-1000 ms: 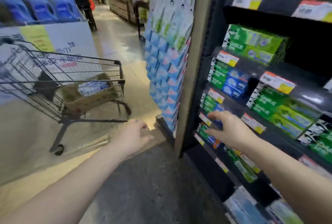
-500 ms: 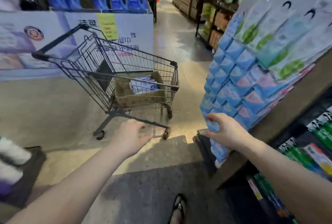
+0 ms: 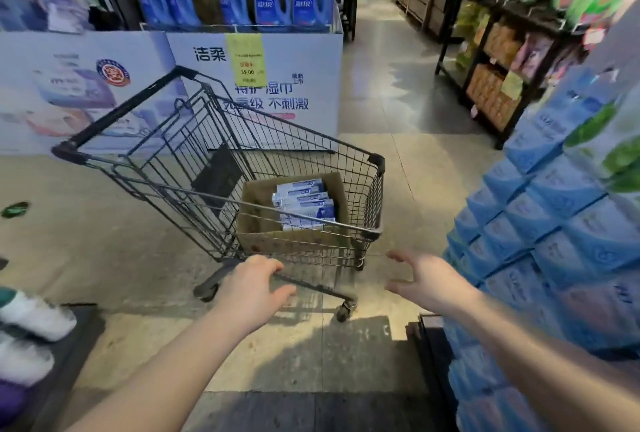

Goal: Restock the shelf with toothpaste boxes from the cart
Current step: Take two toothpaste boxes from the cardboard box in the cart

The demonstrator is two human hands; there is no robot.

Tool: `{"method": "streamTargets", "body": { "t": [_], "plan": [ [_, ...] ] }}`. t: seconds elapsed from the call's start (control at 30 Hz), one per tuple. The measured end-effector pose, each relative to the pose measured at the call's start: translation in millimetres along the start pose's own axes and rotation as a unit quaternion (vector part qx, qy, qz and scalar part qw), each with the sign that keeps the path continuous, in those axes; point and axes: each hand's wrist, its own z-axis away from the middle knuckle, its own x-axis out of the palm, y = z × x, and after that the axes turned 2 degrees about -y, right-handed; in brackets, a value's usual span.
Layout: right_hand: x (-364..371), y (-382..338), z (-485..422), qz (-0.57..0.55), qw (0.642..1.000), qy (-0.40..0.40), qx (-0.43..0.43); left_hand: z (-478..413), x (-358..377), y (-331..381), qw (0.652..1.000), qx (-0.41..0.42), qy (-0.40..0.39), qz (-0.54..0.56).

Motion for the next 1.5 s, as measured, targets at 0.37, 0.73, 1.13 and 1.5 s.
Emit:
{"method": "streamTargets", "body": {
  "t": [0.37, 0.73, 1.13, 1.5],
  "plan": [
    [-22, -45, -179, 0.051, 0.999, -0.004, -0.009, -170, -42, -53, 1.000, -0.012, -0.002, 0.026],
    [0, -59, -342, -0.005, 0.996, -0.044, 0.077, -348, -58, -97, 0.993, 0.033, -0.116, 0.019],
    [81, 11, -504, -0.013, 0.987, -0.113, 0.114, -476, 18, -121, 0.982, 0.010, -0.172, 0.077],
    [145, 72, -566, -0.072, 0.971, -0.145, 0.175, -539, 92, -138, 0.977, -0.038, -0.196, 0.078]
  ]
}}
